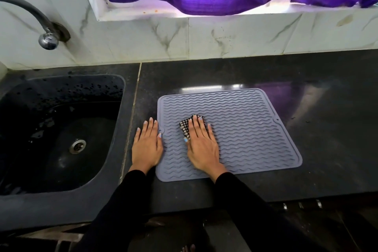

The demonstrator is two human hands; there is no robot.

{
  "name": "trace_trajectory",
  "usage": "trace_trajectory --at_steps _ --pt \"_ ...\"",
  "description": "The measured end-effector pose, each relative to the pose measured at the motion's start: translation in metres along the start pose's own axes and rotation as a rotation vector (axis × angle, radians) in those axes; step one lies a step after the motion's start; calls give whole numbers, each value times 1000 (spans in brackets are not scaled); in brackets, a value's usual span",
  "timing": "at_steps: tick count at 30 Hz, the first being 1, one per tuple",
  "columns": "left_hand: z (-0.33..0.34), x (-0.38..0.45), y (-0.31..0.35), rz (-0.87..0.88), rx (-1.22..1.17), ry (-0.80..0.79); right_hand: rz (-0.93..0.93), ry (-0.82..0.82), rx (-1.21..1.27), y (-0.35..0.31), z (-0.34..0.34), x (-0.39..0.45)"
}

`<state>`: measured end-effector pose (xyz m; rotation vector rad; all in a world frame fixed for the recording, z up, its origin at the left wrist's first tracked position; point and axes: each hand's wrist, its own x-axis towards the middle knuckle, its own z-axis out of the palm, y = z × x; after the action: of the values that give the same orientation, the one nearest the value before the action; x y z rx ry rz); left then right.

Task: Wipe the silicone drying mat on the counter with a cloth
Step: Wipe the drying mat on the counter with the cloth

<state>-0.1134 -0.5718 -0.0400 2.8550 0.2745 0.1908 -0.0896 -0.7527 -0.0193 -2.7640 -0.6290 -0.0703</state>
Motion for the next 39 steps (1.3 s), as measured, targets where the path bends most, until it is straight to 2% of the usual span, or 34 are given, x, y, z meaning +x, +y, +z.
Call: trace_trajectory --at_steps 7,9,10,13,14,15,17,20,23,25,30,35,37,39 --pt "-4 -2 3 5 -1 5 4 -52 53 3 -3 4" --pt "-6 -3 2 1 -25 -7 16 -103 161 5 -10 5" --pt "-7 -1 1 2 -38 -22 69 -124 319 5 -14 9" --pt "-12 1 -6 39 -52 -67 427 -108 1111 3 -33 23" --pt "-13 2 -9 57 -56 -85 497 -58 1256 -1 -36 25" --pt "-14 1 -11 72 -60 -96 516 -31 1291 -6 -39 26" --pt "-13 -1 -15 97 -71 -98 438 -39 1161 -24 -39 22" --pt "-9 -6 -17 111 -79 -58 143 -110 635 -52 -15 3" --pt "-7 -7 -17 107 -63 -55 -121 1 92 -68 14 -18" --pt "-6 -6 -18 103 -67 -52 -130 16 -28 -68 25 -19" --pt "-4 -5 -18 101 -102 -16 -172 -56 -38 -59 26 -9" --pt "-6 -7 -16 91 -148 9 -178 -154 204 -53 16 -6" --pt "-8 -8 -15 102 -145 17 -62 -249 522 -51 2 2" --pt "-9 -9 -15 107 -133 15 242 -307 1055 -47 -24 7"
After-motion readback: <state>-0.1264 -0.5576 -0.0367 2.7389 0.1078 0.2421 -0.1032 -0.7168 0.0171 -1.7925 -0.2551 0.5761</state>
